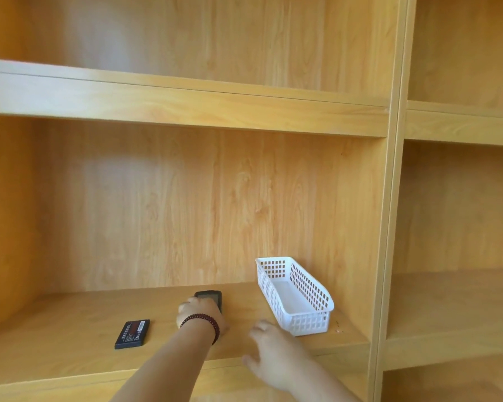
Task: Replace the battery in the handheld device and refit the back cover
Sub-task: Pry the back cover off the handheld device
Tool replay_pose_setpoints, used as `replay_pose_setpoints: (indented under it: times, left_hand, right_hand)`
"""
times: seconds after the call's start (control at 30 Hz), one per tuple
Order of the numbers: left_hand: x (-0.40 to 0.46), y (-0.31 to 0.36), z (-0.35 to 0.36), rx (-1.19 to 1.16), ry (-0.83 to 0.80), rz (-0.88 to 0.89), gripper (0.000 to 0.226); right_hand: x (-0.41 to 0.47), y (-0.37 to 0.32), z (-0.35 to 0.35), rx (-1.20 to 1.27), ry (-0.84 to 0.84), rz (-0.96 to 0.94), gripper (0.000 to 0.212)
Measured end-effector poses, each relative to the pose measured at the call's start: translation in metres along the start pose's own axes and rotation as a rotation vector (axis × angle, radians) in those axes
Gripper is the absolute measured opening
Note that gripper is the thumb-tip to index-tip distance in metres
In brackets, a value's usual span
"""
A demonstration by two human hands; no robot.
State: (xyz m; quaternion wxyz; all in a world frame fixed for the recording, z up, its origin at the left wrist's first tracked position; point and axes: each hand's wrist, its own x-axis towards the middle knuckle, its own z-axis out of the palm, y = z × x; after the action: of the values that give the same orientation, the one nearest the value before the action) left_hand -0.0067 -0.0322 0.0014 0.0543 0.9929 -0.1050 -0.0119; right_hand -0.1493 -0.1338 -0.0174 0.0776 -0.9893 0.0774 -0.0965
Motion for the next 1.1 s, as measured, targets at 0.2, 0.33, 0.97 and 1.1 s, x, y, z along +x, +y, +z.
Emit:
replay_pose_setpoints:
  times: [0.2, 0.33, 0.97, 1.1]
  left_hand:
    - [0.007, -0.015, -0.02, -0.375, -0.029, -0.019, 0.039]
    - [0.022, -0.038, -0.031, -1.031, -0.183, -0.124, 0.05]
    - [-0.005, -0.054, 0.004, -2.056, -0.495, 0.046, 0.044]
    - [-0.003, -0.053, -0.001, -1.835, -0.342, -0.033, 0.032]
  right_hand:
    - [-0.003, 0.001, -0.003, 0.043, 0.041, -0.034, 0.062]
    - [0.001, -0.001, -0.017, -0.059, 0.087, -0.061, 0.08]
    - [0.018, 0.008, -0.013, -0.278, 0.306, 0.023, 0.067]
    - [0.016, 0.009, -0.018, -0.299, 0.289, -0.028, 0.073]
